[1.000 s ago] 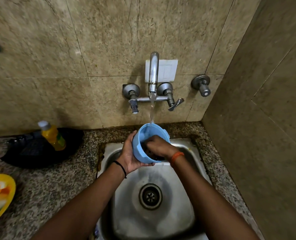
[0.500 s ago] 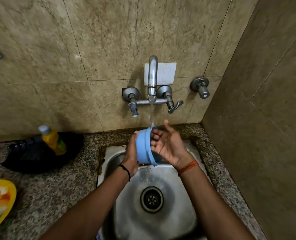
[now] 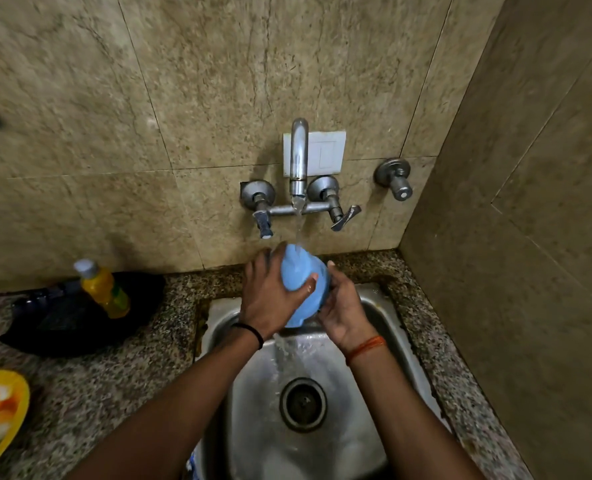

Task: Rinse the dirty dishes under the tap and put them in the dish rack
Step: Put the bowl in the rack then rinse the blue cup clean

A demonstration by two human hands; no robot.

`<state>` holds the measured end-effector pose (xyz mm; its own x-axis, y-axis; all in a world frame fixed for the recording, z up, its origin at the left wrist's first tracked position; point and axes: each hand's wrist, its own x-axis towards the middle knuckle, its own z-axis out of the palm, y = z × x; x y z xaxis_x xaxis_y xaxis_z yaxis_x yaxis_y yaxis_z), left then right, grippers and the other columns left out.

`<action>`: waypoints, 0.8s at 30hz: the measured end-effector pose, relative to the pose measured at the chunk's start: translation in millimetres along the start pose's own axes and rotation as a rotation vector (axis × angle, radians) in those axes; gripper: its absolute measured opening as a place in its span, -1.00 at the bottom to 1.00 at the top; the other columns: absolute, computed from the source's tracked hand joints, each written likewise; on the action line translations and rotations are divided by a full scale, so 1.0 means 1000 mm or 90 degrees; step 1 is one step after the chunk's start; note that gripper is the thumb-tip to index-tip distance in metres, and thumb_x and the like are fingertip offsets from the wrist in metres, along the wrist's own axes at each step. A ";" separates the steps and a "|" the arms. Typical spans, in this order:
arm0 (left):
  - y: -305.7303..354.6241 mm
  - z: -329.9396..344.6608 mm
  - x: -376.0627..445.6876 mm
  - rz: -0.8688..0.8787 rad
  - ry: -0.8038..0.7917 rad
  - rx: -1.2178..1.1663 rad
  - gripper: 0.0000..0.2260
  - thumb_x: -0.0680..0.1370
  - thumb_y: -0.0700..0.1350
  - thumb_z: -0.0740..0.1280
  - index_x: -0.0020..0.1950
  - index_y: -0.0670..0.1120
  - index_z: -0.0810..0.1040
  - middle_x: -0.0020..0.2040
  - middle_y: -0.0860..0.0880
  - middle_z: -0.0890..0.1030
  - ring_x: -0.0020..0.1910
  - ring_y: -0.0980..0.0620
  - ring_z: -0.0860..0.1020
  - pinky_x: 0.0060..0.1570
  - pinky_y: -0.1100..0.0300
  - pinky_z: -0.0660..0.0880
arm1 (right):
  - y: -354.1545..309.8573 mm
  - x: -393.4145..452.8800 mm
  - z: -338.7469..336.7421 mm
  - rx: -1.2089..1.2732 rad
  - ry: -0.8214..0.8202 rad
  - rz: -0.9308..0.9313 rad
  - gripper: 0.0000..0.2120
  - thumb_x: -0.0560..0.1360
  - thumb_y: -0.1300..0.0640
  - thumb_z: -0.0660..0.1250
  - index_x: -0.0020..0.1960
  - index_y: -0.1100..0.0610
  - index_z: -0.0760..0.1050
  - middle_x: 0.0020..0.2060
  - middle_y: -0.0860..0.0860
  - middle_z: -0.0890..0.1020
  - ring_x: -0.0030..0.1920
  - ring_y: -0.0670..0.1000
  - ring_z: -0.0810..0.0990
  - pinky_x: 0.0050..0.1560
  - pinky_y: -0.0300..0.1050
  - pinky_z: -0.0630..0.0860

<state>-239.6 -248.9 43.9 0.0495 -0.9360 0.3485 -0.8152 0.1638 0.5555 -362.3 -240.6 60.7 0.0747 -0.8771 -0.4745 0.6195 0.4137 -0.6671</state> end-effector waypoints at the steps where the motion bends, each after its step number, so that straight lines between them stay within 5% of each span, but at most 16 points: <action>1: 0.002 -0.005 0.001 0.075 -0.007 0.076 -0.27 0.37 0.38 0.19 0.43 0.01 0.31 0.28 -0.11 0.42 0.21 -0.12 0.39 0.22 -0.02 0.38 | -0.001 0.004 -0.003 0.006 0.015 0.007 -0.60 0.58 -0.03 0.19 0.25 0.22 0.53 -0.01 0.15 0.66 -0.12 0.08 0.65 -0.09 -0.07 0.60; 5: 0.011 -0.016 0.009 0.253 -0.103 0.243 -0.19 0.33 0.42 0.17 0.46 0.00 0.29 0.36 -0.18 0.36 0.25 -0.20 0.37 0.21 -0.05 0.36 | 0.004 0.008 -0.013 0.031 0.025 0.037 -0.70 0.57 -0.03 0.20 0.04 0.16 0.58 -0.21 0.10 0.71 -0.17 0.09 0.64 -0.02 0.02 0.55; 8: 0.016 -0.017 0.021 0.352 -0.177 0.298 -0.19 0.33 0.42 0.20 0.49 0.05 0.24 0.40 -0.15 0.32 0.28 -0.18 0.34 0.24 -0.04 0.31 | 0.013 0.010 -0.020 0.085 0.024 0.064 -0.67 0.56 -0.04 0.19 0.12 0.16 0.57 -0.06 0.16 0.68 -0.05 0.16 0.63 0.11 0.14 0.52; 13: 0.012 -0.014 0.041 0.391 -0.232 0.278 -0.24 0.32 0.43 0.21 0.44 0.09 0.31 0.34 -0.08 0.39 0.24 -0.13 0.38 0.25 -0.02 0.33 | 0.022 0.014 -0.027 0.189 -0.018 0.066 -0.70 0.63 0.05 0.14 0.14 0.23 0.53 -0.15 0.19 0.72 -0.21 0.13 0.72 -0.22 0.02 0.67; 17: -0.002 -0.011 0.055 0.267 -0.309 0.108 -0.29 0.37 0.40 0.20 0.44 0.08 0.32 0.34 -0.06 0.45 0.24 -0.10 0.45 0.26 0.02 0.39 | 0.020 0.022 -0.031 0.233 -0.036 0.027 -0.70 0.60 0.18 0.15 0.25 0.28 0.47 -0.04 0.21 0.69 -0.12 0.10 0.71 -0.02 0.01 0.62; 19: -0.004 -0.012 0.052 0.134 -0.381 -0.077 -0.36 0.45 0.30 0.25 0.45 0.02 0.34 0.38 -0.04 0.45 0.30 -0.04 0.46 0.30 0.05 0.39 | 0.014 0.024 -0.030 0.203 -0.046 -0.018 -0.77 0.61 0.21 0.15 0.17 0.28 0.50 -0.11 0.17 0.71 -0.17 0.04 0.72 -0.13 -0.05 0.67; 21: 0.000 -0.012 0.045 -0.046 -0.411 -0.260 -0.49 0.52 0.25 0.25 0.40 0.04 0.43 0.33 0.00 0.51 0.24 0.02 0.51 0.25 0.10 0.43 | 0.009 0.022 -0.026 0.099 -0.032 -0.066 -0.78 0.61 0.21 0.19 0.18 0.27 0.50 -0.10 0.13 0.71 -0.18 0.02 0.70 -0.25 -0.11 0.65; 24: 0.010 -0.015 0.040 -0.236 -0.384 -0.399 -0.51 0.47 0.37 0.21 0.17 0.05 0.59 0.07 0.00 0.66 -0.03 0.04 0.63 0.06 0.07 0.56 | 0.011 0.017 -0.017 -0.174 0.004 -0.142 -0.72 0.59 0.20 0.26 0.27 0.23 0.47 0.07 0.19 0.64 -0.04 0.09 0.65 -0.15 -0.04 0.64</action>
<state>-237.0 -280.0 74.3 -0.2070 -0.9364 -0.2834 -0.3399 -0.2028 0.9183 -368.1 -247.1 35.5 -0.0443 -0.9522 -0.3022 0.3873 0.2625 -0.8838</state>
